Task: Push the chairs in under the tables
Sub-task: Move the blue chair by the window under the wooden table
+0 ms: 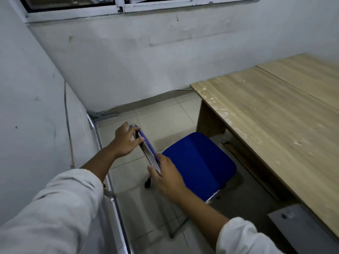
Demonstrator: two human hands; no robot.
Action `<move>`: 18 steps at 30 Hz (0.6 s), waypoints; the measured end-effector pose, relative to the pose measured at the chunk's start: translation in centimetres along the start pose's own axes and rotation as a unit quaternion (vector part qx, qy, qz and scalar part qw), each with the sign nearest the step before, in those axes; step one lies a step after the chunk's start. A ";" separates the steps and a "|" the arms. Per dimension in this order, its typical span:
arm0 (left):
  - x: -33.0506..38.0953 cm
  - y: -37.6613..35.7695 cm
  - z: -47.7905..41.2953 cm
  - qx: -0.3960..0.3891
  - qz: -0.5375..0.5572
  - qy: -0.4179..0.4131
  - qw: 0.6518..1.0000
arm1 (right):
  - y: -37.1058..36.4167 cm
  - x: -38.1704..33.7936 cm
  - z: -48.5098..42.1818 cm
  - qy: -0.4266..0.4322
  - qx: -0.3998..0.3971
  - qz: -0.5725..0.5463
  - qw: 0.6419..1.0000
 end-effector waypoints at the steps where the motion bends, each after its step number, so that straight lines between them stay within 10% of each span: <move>1: -0.4 0.2 -0.8 -0.001 -0.004 -0.002 1.000 | -0.8 -1.0 0.1 -0.017 0.047 0.029 0.998; 18: 1.2 -3.1 -2.7 0.106 0.106 -0.098 0.984 | 0.2 2.9 -1.2 0.058 0.099 0.167 0.979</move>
Point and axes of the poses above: each hand's wrist, its own z-axis away from the middle knuckle, its own y-axis out of the back of the hand, x = y × z, the point moved 1 cm from there along -z, towards the middle knuckle, and after that the axes turned 11 degrees about z, right-handed, at the moved point
